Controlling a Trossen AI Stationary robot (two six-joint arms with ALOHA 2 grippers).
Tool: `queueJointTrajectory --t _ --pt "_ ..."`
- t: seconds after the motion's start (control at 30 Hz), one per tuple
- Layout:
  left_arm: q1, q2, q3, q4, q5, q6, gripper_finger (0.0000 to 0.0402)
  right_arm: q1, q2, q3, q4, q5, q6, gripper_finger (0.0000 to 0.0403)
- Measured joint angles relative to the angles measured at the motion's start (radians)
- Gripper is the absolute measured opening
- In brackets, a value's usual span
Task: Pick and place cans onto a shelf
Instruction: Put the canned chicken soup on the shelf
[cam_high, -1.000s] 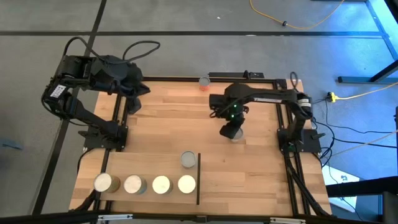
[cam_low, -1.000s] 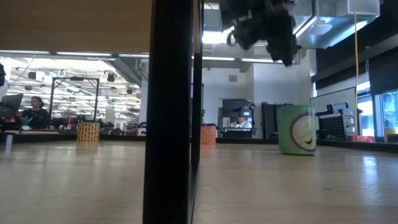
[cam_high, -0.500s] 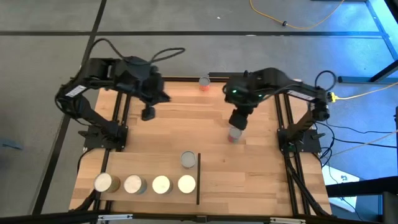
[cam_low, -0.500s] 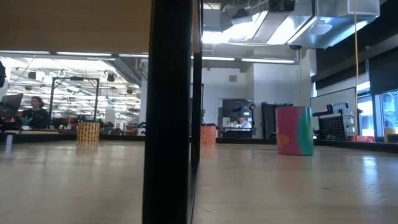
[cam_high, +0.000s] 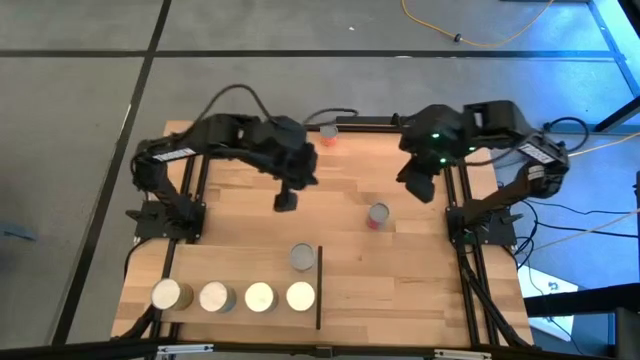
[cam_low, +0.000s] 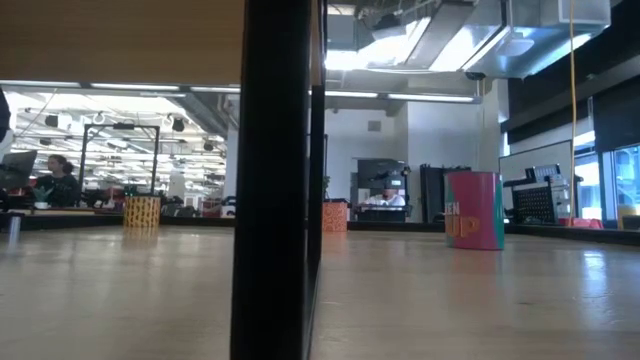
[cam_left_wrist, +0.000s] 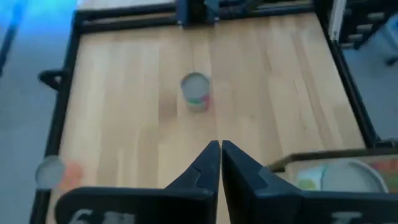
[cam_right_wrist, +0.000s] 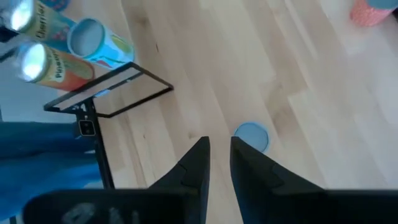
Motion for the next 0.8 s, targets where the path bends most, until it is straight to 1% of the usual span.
queueJointTrajectory --t 0.07,0.1,0.13,0.2,0.27,0.3,0.53,0.57,0.63,0.7,0.8 --pt "-0.022 0.024 0.003 0.059 0.0 0.045 0.0002 0.0 -0.023 0.0 -0.003 0.0 -0.001 0.0065" --pt "-0.033 0.033 0.002 0.052 0.0 0.064 0.0004 0.0 -0.032 0.0 -0.004 0.0 -0.001 0.0065" --pt "-0.041 0.049 0.002 0.045 -0.001 0.075 0.0007 0.0 -0.041 0.0 -0.004 0.001 -0.002 0.0065" --pt "-0.06 0.079 0.004 0.127 -0.015 0.083 0.0015 0.0 -0.056 0.0 -0.002 0.003 -0.005 0.0065" --pt "-0.076 0.109 0.0 0.123 -0.015 0.097 0.0024 0.0 -0.069 0.0 -0.003 0.003 -0.006 0.0065" --pt "-0.08 0.124 0.002 0.164 -0.015 0.103 0.003 0.0 -0.075 0.0 -0.003 0.004 -0.007 0.0065" --pt "-0.087 0.223 0.002 0.267 -0.015 0.107 0.0062 0.0 -0.09 0.0 -0.004 0.003 -0.029 0.0065" --pt "-0.086 0.24 0.003 0.304 -0.015 0.107 0.0064 0.0 -0.091 0.0 -0.003 0.003 -0.029 0.0065" --pt "-0.085 0.27 0.002 0.306 -0.023 0.102 0.0066 0.0 -0.092 0.0 -0.003 0.002 -0.029 0.0065" --pt "-0.085 0.307 0.003 0.369 -0.042 0.104 0.0066 0.0 -0.095 0.0 -0.004 0.002 -0.031 0.0065" --pt "-0.085 0.364 0.002 0.4 -0.059 0.106 0.0066 0.0 -0.101 0.0 -0.003 0.0 -0.058 0.0065"
